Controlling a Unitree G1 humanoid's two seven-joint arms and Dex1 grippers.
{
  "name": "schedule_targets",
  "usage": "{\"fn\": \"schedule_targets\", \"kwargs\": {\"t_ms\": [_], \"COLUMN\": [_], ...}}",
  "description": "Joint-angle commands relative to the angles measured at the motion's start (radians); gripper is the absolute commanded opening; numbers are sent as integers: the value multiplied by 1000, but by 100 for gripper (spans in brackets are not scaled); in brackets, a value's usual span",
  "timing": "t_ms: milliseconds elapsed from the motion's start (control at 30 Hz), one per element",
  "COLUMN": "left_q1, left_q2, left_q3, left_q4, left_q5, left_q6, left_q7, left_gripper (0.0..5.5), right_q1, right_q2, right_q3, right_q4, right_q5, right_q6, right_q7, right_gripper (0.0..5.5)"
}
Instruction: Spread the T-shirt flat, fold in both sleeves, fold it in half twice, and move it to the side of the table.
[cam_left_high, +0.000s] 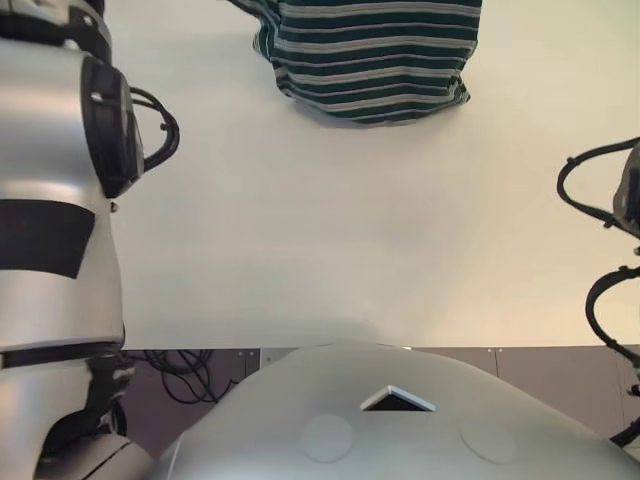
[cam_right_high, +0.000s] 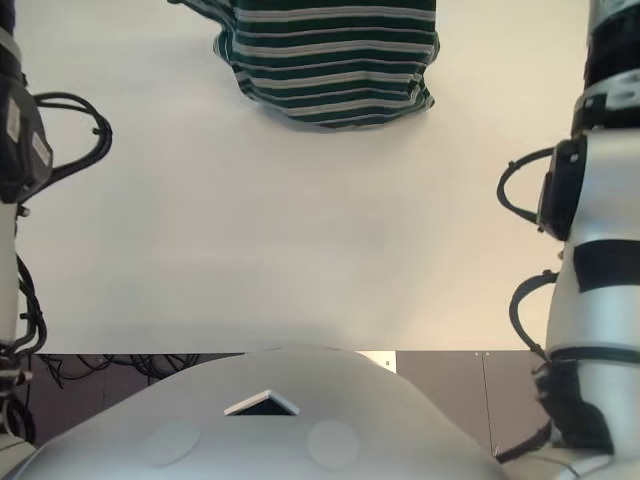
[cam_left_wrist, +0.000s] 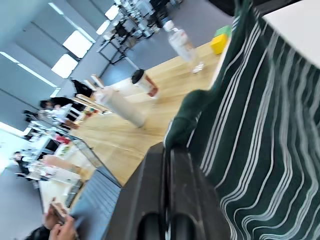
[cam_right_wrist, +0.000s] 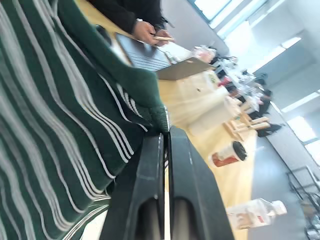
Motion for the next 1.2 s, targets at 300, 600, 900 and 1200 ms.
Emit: {"fn": "schedule_targets", "kwargs": {"t_ms": [300,600,900,1200], "left_q1": [-187,-199,402,977], "left_q2": [-1,41,227,422], "left_q3": [-34,-20,103,150], "left_q4": [61,38,-603,-1613], "left_q5": [154,146,-263,-723], "left_q6": [-20,-104,220,963], "left_q7": [336,314,-479,-497], "left_gripper": [0,0,0,0], "right_q1": [-279,-268,509,1251], "right_q2": [52,23,-163,-284], "right_q3": [-49,-102,-194,-503], "right_q4": [183,137,-871,-1785], "right_q5": [-62,-36,322,880], "right_q6": [-85,-176,319,993], "right_q7": [-267,-230,364,354], "right_gripper": [2,2,2,2]}}
